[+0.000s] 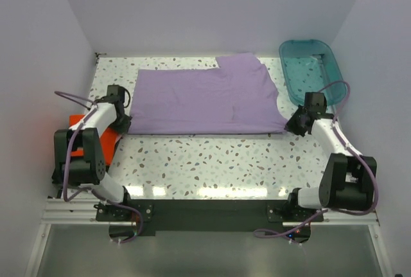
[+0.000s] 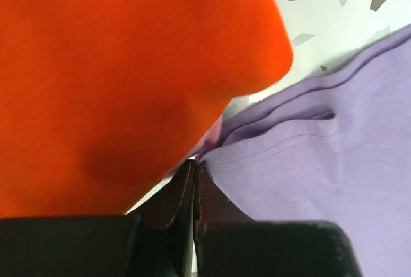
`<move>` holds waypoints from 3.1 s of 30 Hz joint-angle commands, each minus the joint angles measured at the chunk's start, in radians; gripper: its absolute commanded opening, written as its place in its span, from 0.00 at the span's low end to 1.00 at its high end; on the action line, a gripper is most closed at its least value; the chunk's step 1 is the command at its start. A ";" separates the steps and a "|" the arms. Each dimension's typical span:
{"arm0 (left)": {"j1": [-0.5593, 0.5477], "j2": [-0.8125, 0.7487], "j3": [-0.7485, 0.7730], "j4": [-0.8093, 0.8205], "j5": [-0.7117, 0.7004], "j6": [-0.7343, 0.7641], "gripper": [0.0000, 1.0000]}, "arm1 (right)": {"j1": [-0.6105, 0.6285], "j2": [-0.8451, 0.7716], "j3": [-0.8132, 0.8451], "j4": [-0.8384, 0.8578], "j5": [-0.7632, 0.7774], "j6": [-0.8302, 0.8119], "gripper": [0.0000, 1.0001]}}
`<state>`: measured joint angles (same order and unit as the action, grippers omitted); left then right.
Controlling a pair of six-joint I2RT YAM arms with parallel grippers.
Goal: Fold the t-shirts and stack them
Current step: Fold the tshirt
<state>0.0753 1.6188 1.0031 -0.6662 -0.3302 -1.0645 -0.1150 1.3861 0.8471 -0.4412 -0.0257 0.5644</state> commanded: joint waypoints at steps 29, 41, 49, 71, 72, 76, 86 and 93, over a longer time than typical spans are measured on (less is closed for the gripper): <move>0.003 -0.042 0.300 0.148 0.177 0.345 0.74 | 0.250 0.114 0.502 -0.062 0.093 -0.077 0.75; -0.066 0.435 0.716 0.203 -0.029 0.463 0.68 | 0.267 0.609 0.903 0.240 0.171 -0.159 0.72; -0.094 0.668 0.931 0.206 -0.102 0.475 0.64 | 0.268 0.821 1.070 0.271 0.162 -0.221 0.67; -0.098 0.817 0.965 0.393 -0.110 0.491 0.49 | 0.262 1.011 1.196 0.248 0.179 -0.328 0.63; -0.100 0.820 0.968 0.393 -0.110 0.492 0.47 | 0.261 1.013 1.198 0.245 0.184 -0.325 0.63; -0.100 0.831 0.985 0.386 -0.104 0.498 0.45 | 0.258 1.013 1.192 0.222 0.239 -0.308 0.63; -0.100 0.836 0.986 0.389 -0.087 0.486 0.32 | 0.242 0.987 1.167 0.145 0.355 -0.267 0.62; -0.100 0.833 0.983 0.393 -0.067 0.479 0.28 | 0.230 0.988 1.150 0.124 0.357 -0.247 0.59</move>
<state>-0.0223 2.4386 1.9560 -0.3073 -0.4091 -0.5823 0.1234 2.4023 1.9873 -0.3038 0.2958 0.2955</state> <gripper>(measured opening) 0.287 0.595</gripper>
